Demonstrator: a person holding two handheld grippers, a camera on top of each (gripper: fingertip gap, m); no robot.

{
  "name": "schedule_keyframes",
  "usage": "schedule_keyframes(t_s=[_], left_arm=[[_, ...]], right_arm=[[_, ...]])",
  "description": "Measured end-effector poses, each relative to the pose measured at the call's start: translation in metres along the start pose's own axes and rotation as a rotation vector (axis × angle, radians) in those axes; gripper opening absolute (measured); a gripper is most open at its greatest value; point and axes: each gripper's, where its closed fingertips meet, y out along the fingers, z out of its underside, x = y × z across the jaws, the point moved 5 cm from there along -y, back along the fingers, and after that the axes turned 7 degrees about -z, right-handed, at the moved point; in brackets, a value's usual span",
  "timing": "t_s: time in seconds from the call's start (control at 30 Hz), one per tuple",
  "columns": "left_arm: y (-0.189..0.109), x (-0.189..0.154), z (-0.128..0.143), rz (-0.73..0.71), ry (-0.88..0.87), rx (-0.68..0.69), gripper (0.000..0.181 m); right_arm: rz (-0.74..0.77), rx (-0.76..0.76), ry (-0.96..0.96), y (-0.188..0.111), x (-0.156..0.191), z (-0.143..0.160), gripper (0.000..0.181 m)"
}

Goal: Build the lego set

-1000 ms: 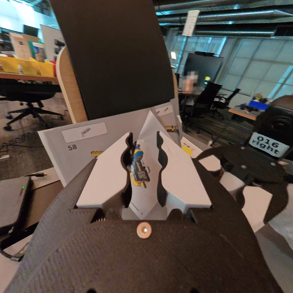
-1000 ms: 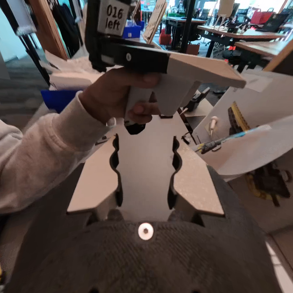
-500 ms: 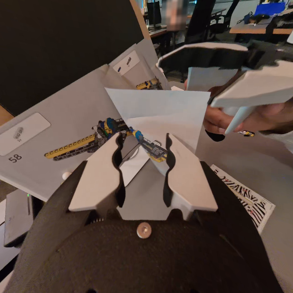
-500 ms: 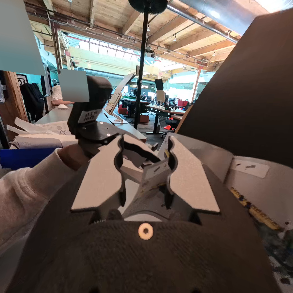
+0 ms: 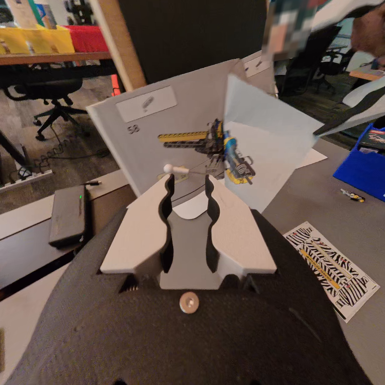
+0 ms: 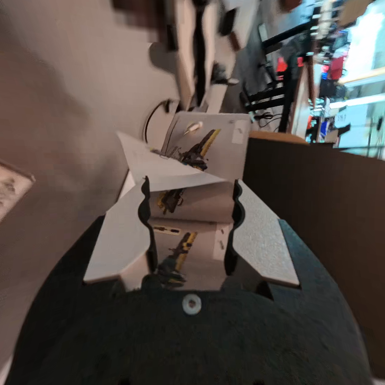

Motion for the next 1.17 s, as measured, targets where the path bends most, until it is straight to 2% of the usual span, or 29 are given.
schedule_keyframes(t_s=[0.03, 0.13, 0.2, 0.27, 0.33, 0.4, 0.53, 0.63, 0.7, 0.77, 0.83, 0.87, 0.93, 1.03, 1.13, 1.17], left_arm=[[-0.001, 0.005, 0.003, -0.016, -0.012, 0.012, 0.029], [-0.004, 0.015, 0.008, -0.039, -0.045, 0.024, 0.029], [-0.003, 0.015, 0.008, -0.018, -0.072, 0.023, 0.028], [0.0, 0.012, 0.01, 0.003, -0.08, 0.033, 0.029], [0.003, 0.009, 0.012, 0.025, -0.069, 0.045, 0.029], [0.004, 0.0, 0.013, 0.082, -0.048, 0.045, 0.035], [-0.004, -0.048, 0.003, 0.363, 0.048, -0.032, 0.056], [-0.003, -0.08, -0.014, 0.438, 0.095, -0.035, 0.08], [-0.002, -0.094, -0.024, 0.426, 0.125, -0.033, 0.087], [0.001, -0.097, -0.029, 0.365, 0.152, -0.037, 0.085], [0.003, -0.095, -0.029, 0.343, 0.162, -0.038, 0.084], [0.005, -0.092, -0.027, 0.337, 0.151, -0.038, 0.081], [0.01, -0.082, -0.024, 0.313, 0.111, -0.021, 0.069], [0.008, -0.071, -0.021, 0.316, 0.071, -0.031, 0.052], [0.001, -0.069, -0.021, 0.347, 0.087, -0.065, 0.03], [-0.001, -0.068, -0.023, 0.334, 0.105, -0.088, 0.013]], right_arm=[[-0.046, 0.072, -0.095, 0.01, 0.0, -0.002, 0.079], [-0.179, 0.168, -0.24, 0.038, -0.001, -0.015, 0.078], [-0.296, 0.229, -0.303, 0.051, 0.002, -0.019, 0.066], [-0.39, 0.338, -0.338, 0.055, 0.001, -0.015, 0.064], [-0.421, 0.371, -0.305, 0.049, -0.006, -0.016, 0.068], [-0.422, 0.332, -0.233, 0.035, -0.017, -0.019, 0.064], [-0.314, 0.214, -0.092, 0.02, -0.041, -0.02, 0.057], [-0.251, 0.18, 0.009, 0.023, -0.052, -0.014, 0.055], [-0.237, 0.141, 0.07, 0.018, -0.058, -0.013, 0.056], [-0.224, 0.093, 0.132, 0.004, -0.067, -0.014, 0.057], [-0.117, 0.078, 0.149, -0.016, -0.084, -0.011, 0.06], [-0.038, 0.078, 0.123, -0.028, -0.093, -0.008, 0.062], [0.02, 0.117, -0.019, -0.043, -0.091, 0.0, 0.056], [-0.044, 0.194, -0.214, -0.026, -0.058, 0.007, 0.058], [-0.219, 0.187, -0.204, 0.008, -0.023, -0.008, 0.069], [-0.272, 0.19, -0.185, 0.017, -0.018, -0.015, 0.072]])
